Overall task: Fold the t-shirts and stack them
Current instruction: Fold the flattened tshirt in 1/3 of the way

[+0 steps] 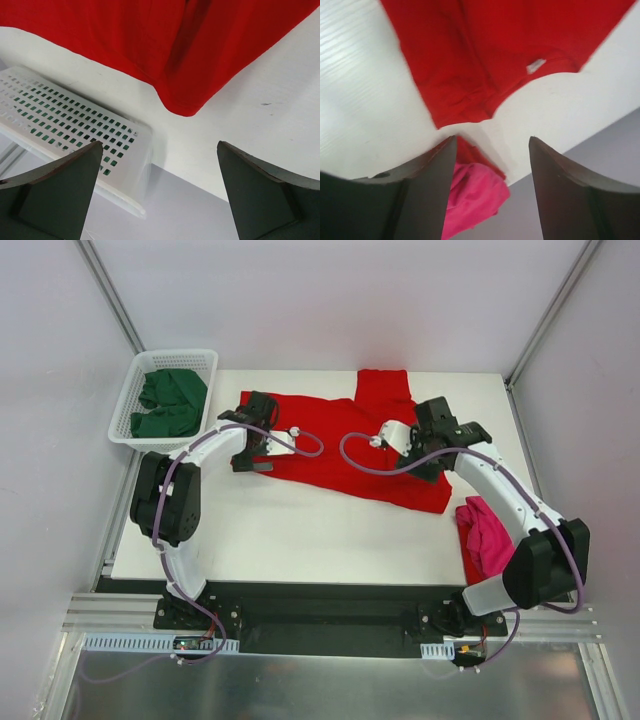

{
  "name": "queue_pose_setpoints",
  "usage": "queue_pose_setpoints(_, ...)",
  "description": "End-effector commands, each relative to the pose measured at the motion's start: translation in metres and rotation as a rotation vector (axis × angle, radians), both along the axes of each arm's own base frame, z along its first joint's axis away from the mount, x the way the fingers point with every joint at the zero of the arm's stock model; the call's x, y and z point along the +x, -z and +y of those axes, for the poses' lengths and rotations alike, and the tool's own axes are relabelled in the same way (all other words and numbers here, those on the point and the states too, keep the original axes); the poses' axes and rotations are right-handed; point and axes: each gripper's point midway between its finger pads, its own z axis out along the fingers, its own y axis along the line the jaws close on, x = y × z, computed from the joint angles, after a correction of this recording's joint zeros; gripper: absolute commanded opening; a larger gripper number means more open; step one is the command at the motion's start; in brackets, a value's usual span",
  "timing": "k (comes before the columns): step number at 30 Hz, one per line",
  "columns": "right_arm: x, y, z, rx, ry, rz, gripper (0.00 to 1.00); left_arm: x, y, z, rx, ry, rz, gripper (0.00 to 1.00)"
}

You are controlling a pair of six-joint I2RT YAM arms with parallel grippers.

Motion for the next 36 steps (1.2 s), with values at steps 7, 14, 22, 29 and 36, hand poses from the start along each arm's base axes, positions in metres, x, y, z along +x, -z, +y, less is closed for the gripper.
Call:
queue_pose_setpoints(7, -0.090, 0.067, 0.008, 0.098, -0.075, 0.391, 0.54, -0.028, 0.024, -0.018, -0.096, 0.035, 0.159, 1.00)
queue_pose_setpoints(14, -0.120, 0.082, 0.021, 0.174, -0.135, 0.589, 0.53, -0.073, 0.025, -0.028, -0.174, -0.007, 0.394, 1.00)
queue_pose_setpoints(22, -0.100, 0.104, 0.014, 0.115, -0.087, 0.610, 0.54, -0.081, 0.039, -0.031, -0.180, -0.022, 0.473, 0.99)
queue_pose_setpoints(29, -0.090, 0.118, 0.000, 0.059, -0.039, 0.606, 0.54, -0.067, 0.054, -0.030, -0.151, -0.042, 0.489, 0.99)
queue_pose_setpoints(36, -0.083, 0.128, -0.014, 0.025, 0.006, 0.612, 0.55, -0.055, 0.058, -0.028, -0.133, -0.071, 0.473, 0.99)
